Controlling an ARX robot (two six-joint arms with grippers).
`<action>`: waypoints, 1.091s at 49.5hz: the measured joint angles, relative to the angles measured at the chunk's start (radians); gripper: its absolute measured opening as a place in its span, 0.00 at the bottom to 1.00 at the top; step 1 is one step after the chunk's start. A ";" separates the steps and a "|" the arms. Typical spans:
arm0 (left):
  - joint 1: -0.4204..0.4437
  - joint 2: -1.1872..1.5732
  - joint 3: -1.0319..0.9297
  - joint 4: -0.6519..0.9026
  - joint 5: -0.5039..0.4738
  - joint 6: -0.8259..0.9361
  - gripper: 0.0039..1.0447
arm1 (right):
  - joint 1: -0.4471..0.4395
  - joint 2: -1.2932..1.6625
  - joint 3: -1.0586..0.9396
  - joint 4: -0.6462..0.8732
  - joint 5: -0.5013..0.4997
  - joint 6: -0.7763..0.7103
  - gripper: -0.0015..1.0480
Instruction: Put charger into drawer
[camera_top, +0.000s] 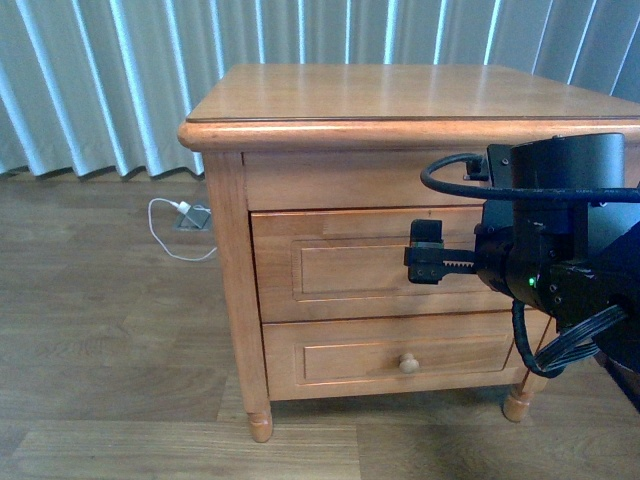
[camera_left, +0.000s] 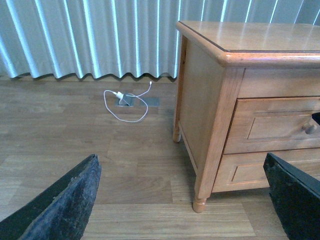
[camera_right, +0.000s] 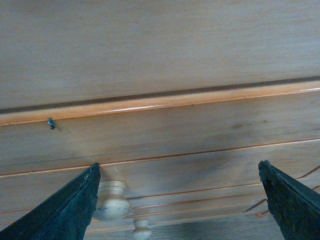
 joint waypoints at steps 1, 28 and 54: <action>0.000 0.000 0.000 0.000 0.000 0.000 0.94 | -0.001 0.001 0.001 0.000 -0.003 0.000 0.92; 0.000 0.000 0.000 0.000 0.000 0.000 0.94 | -0.038 -0.336 -0.263 -0.169 -0.130 0.005 0.92; 0.000 0.000 0.000 0.000 0.000 0.000 0.94 | -0.075 -1.226 -0.688 -0.570 -0.241 0.086 0.92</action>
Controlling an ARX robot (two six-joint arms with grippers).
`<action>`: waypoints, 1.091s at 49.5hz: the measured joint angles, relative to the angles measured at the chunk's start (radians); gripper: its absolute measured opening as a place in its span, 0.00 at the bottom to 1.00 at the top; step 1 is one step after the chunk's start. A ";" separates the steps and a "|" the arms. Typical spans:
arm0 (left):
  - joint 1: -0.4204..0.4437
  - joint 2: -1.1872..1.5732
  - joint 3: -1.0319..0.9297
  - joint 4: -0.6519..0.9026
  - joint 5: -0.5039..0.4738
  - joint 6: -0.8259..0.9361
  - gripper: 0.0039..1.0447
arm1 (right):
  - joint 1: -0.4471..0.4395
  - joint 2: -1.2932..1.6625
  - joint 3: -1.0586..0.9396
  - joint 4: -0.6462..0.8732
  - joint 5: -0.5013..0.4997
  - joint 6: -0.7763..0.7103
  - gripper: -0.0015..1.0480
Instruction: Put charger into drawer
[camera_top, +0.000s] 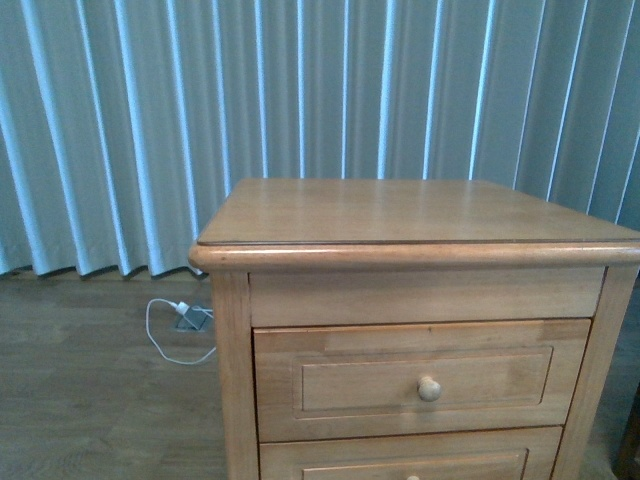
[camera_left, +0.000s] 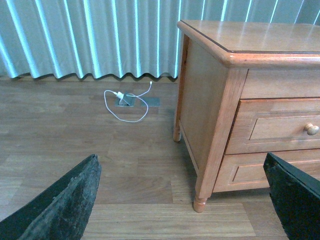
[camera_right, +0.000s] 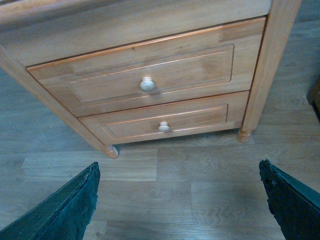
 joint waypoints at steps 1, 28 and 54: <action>0.000 0.000 0.000 0.000 0.000 0.000 0.94 | -0.002 -0.036 -0.010 -0.019 -0.001 0.000 0.92; 0.000 0.000 0.000 0.000 0.000 0.000 0.94 | -0.037 -0.357 -0.239 0.301 0.169 -0.193 0.56; 0.000 0.000 0.000 0.000 0.000 0.000 0.94 | -0.188 -0.600 -0.355 0.178 0.019 -0.229 0.01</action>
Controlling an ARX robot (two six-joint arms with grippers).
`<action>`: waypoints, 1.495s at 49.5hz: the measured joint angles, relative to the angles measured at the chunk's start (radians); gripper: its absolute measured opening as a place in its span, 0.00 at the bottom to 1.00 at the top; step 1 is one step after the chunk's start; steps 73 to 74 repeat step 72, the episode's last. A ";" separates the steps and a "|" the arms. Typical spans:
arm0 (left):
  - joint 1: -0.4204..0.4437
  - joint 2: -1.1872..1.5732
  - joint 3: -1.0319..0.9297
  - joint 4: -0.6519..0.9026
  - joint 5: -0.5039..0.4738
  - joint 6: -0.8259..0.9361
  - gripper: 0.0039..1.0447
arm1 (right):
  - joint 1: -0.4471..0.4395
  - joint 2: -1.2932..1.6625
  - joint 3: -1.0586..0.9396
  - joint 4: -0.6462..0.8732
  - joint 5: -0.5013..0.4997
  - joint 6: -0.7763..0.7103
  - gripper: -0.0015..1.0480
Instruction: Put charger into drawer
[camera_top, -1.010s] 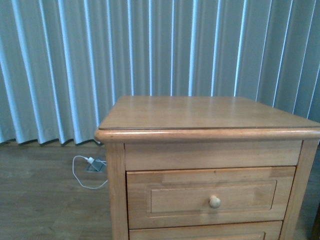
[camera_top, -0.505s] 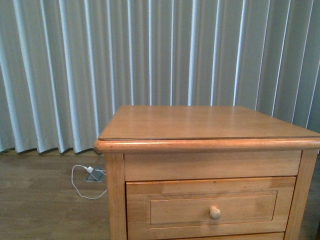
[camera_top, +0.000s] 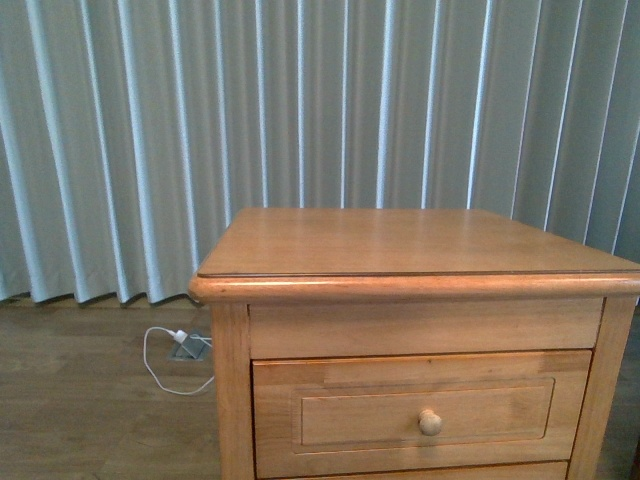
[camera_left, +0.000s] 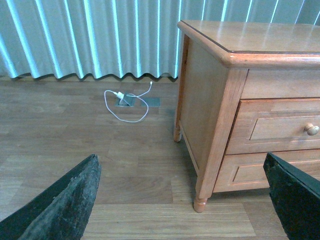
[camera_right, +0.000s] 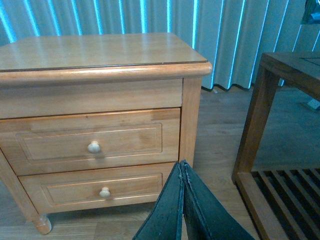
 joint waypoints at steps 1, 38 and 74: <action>0.000 0.000 0.000 0.000 0.000 0.000 0.94 | 0.000 -0.007 -0.002 -0.007 0.000 0.000 0.01; 0.000 0.000 0.000 0.000 -0.001 0.000 0.94 | 0.000 -0.348 -0.039 -0.304 -0.001 0.000 0.01; 0.000 -0.001 0.000 0.000 -0.001 0.000 0.94 | 0.000 -0.353 -0.039 -0.309 -0.001 -0.002 0.70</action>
